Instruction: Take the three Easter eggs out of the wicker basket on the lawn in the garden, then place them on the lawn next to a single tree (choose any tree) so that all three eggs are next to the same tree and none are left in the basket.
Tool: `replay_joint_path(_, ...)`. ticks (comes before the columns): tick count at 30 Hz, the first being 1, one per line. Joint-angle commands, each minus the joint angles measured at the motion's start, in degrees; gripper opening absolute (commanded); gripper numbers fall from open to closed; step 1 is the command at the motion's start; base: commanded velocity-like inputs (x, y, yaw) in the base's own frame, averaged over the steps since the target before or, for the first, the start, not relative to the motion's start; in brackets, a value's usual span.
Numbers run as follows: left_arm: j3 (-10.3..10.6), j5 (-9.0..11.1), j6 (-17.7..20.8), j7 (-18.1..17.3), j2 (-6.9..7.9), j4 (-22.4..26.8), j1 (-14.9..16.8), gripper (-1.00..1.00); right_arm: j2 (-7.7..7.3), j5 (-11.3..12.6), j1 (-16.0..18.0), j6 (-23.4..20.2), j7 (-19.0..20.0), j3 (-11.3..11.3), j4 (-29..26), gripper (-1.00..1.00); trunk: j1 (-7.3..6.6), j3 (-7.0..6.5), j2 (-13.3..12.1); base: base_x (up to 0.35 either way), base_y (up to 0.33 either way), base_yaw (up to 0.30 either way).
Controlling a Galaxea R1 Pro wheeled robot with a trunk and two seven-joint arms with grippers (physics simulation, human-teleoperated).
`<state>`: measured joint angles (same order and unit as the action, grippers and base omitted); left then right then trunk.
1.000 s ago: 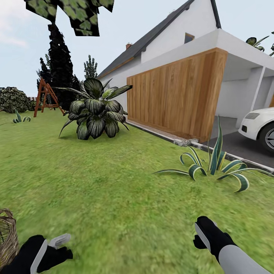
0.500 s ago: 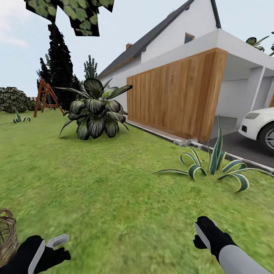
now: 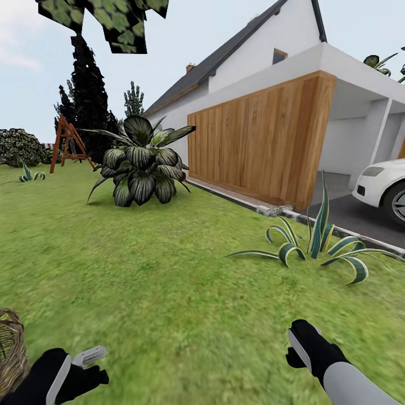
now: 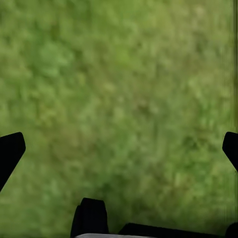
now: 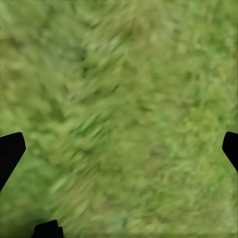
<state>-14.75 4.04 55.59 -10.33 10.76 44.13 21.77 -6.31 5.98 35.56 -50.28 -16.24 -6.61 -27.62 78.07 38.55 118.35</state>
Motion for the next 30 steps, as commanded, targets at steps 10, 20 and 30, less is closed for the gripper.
replay_joint_path(10, -0.1, 0.36, 0.22, 0.13, -1.29, 0.07, 0.03, 1.0, -0.1, 0.61, 0.03, -0.2, -0.42, -0.42, -0.07, 1.0, -2.2, -1.73, -3.98, 0.0, 0.0, 0.0)
replay_joint_path(20, -0.04, 0.34, 0.22, 0.13, -1.53, 0.08, 0.03, 1.0, -0.02, 0.51, 0.03, -0.17, -0.47, -0.51, -0.07, 1.0, -4.4, -2.88, -7.99, 0.0, 0.0, 0.0)
replay_joint_path(30, -0.01, 0.31, 0.22, 0.13, -1.61, 0.08, 0.03, 1.0, -0.05, 0.5, 0.03, -0.13, -0.49, -0.47, -0.07, 1.0, -5.94, -3.36, -10.8, 0.0, 0.0, 0.0)
